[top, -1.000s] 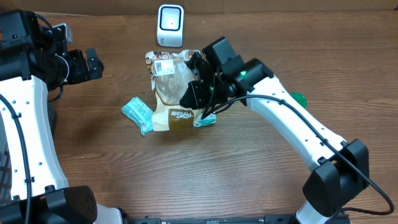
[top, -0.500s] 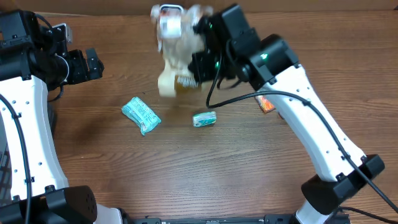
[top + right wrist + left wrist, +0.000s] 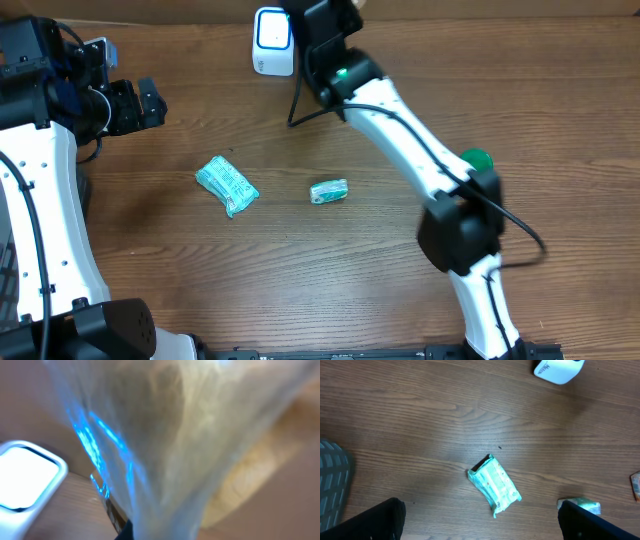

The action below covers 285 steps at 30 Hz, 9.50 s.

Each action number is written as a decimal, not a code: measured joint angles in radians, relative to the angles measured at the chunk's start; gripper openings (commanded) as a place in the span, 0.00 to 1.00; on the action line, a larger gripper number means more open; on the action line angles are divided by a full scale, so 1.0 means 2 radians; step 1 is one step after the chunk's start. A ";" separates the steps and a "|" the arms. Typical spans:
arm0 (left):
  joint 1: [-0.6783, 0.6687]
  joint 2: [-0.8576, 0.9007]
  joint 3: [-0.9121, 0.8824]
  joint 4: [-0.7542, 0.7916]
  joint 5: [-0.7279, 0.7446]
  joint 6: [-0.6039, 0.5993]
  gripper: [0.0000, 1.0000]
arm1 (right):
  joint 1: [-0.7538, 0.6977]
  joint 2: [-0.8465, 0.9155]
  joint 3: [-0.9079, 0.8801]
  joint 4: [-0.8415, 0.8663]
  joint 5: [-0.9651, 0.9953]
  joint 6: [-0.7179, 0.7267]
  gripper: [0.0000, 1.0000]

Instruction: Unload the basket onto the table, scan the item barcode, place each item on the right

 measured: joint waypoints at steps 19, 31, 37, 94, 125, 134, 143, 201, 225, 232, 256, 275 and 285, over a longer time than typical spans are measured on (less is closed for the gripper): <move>0.000 0.000 0.000 0.000 0.000 0.000 1.00 | -0.002 0.129 -0.002 0.156 0.068 -0.225 0.04; 0.000 0.000 0.000 0.000 0.000 0.000 1.00 | 0.000 0.129 -0.002 0.157 0.078 -0.226 0.04; 0.000 0.000 0.000 0.000 0.000 0.000 1.00 | 0.006 0.122 -0.002 0.116 0.083 -0.190 0.04; 0.000 0.000 0.000 0.000 0.000 0.000 1.00 | -0.354 -0.212 -0.182 -0.504 -0.533 0.301 0.70; 0.000 0.000 0.000 0.000 0.000 0.000 1.00 | -0.062 -0.114 -0.234 -0.456 -0.517 -0.095 0.87; 0.000 0.000 0.000 0.000 0.000 0.000 1.00 | -0.048 -0.113 -0.290 -0.393 -0.527 -0.118 0.72; 0.000 0.000 0.000 0.000 0.000 0.000 1.00 | -0.049 -0.112 -0.300 -0.367 -0.527 -0.095 0.26; 0.000 0.000 0.000 0.000 0.000 0.000 1.00 | -0.162 -0.112 -0.300 -0.327 -1.057 0.453 0.04; 0.000 0.000 0.000 0.000 0.000 0.000 1.00 | -0.043 -0.096 0.049 -0.237 -0.311 0.413 0.04; 0.000 0.000 0.000 0.000 0.000 0.000 1.00 | -0.027 -0.034 0.052 -0.114 -0.237 0.350 0.04; 0.000 0.000 0.000 0.000 0.000 0.000 1.00 | -0.162 0.074 0.050 -0.282 -0.491 0.350 0.30; 0.000 0.000 0.000 0.000 0.000 0.000 1.00 | -0.154 0.132 0.050 -0.336 -0.534 0.316 0.24; 0.000 0.000 0.000 0.000 0.000 0.000 1.00 | -0.156 0.132 0.083 -0.426 -0.553 0.328 0.41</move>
